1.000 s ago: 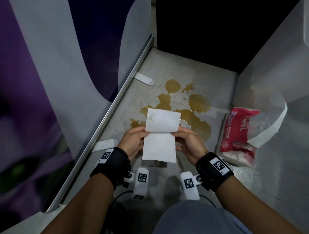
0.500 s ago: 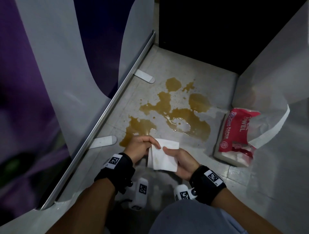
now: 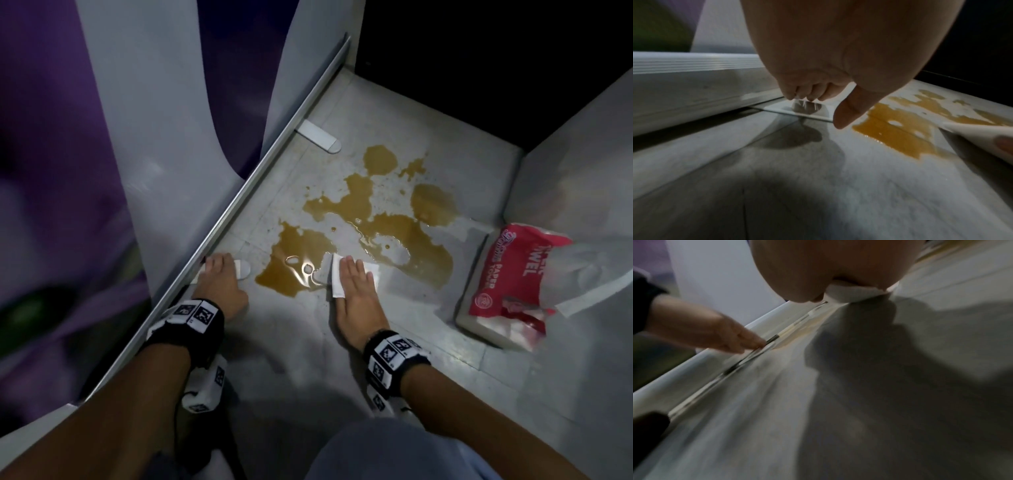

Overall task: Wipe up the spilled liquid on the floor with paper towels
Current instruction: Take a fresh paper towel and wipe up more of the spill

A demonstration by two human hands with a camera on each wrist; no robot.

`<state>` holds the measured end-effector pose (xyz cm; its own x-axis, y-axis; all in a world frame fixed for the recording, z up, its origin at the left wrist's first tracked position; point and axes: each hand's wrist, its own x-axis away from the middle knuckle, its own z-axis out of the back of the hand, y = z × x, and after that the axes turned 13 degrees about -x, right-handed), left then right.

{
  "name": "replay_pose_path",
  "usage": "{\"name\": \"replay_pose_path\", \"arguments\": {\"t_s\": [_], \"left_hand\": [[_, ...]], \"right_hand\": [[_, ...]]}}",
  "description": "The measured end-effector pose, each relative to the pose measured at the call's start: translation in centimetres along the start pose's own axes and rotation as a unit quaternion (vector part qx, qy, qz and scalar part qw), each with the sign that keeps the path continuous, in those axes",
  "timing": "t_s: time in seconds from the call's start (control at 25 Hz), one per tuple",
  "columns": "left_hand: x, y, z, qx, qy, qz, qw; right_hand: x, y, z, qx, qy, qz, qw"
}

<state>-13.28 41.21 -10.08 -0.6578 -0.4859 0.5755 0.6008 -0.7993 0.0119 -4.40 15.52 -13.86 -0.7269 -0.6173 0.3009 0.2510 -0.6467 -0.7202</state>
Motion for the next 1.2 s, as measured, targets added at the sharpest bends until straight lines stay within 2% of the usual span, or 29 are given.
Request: {"name": "replay_pose_path", "arguments": {"t_s": [0.12, 0.36, 0.6, 0.84, 1.2], "left_hand": [[0.1, 0.2, -1.7, -0.032, -0.062, 0.006, 0.998], [0.2, 0.1, -2.8, -0.041, -0.058, -0.011, 0.997], [0.5, 0.1, -2.4, -0.036, -0.071, -0.017, 0.997], [0.3, -0.1, -2.9, -0.071, -0.057, -0.028, 0.995], [0.5, -0.2, -3.5, -0.081, -0.038, -0.032, 0.995]], "right_hand": [[-2.6, -1.2, -0.4, -0.011, 0.013, -0.019, 1.000], [-7.1, -3.1, -0.5, 0.003, 0.012, -0.035, 0.999], [-8.4, -4.7, -1.6, 0.018, -0.012, -0.002, 1.000], [-10.5, -6.1, -3.0, 0.059, -0.049, 0.042, 0.996], [-14.3, -7.6, -4.3, 0.147, -0.130, 0.109, 0.975]]}}
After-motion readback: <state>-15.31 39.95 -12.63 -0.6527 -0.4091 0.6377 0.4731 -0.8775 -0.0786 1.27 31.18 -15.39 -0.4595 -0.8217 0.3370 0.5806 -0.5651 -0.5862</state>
